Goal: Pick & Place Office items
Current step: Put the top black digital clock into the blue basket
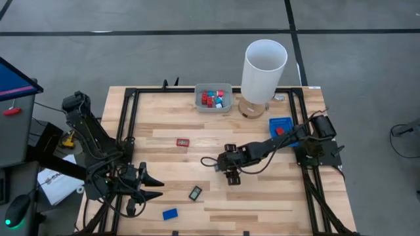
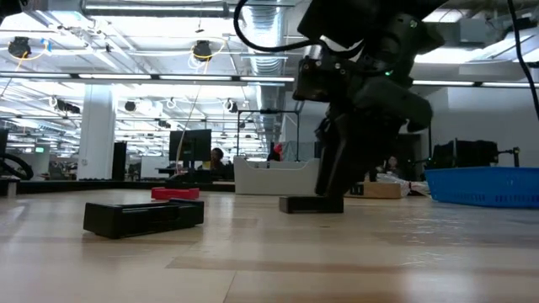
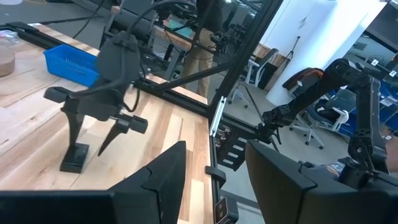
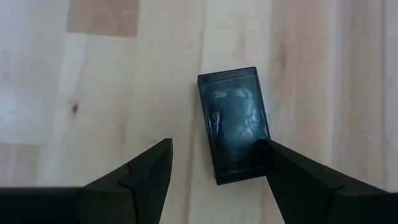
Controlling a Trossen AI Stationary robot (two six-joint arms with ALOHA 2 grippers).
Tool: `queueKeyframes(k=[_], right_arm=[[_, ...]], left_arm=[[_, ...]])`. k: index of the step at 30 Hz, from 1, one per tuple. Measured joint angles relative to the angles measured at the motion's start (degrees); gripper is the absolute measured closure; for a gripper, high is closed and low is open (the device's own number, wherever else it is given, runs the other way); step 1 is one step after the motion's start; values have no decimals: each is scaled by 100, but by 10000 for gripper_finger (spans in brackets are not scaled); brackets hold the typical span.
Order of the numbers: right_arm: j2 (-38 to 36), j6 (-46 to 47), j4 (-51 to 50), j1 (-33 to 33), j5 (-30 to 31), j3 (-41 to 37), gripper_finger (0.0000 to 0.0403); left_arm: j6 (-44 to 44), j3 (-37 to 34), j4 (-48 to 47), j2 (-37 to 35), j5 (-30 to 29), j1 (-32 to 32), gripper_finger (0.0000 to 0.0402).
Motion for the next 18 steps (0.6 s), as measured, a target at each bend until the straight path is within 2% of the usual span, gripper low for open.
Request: queueKeyframes(k=[6, 13, 18], right_arm=[[0, 167, -3, 211, -36, -4, 163], [0, 674, 21, 820, -82, -2, 163], [16, 1113, 146, 1223, 169, 32, 163]], left_arm=[[0, 1, 79, 0, -21, -1, 238], [0, 0, 81, 0, -20, -1, 238], [0, 0, 79, 0, -20, 1, 238]])
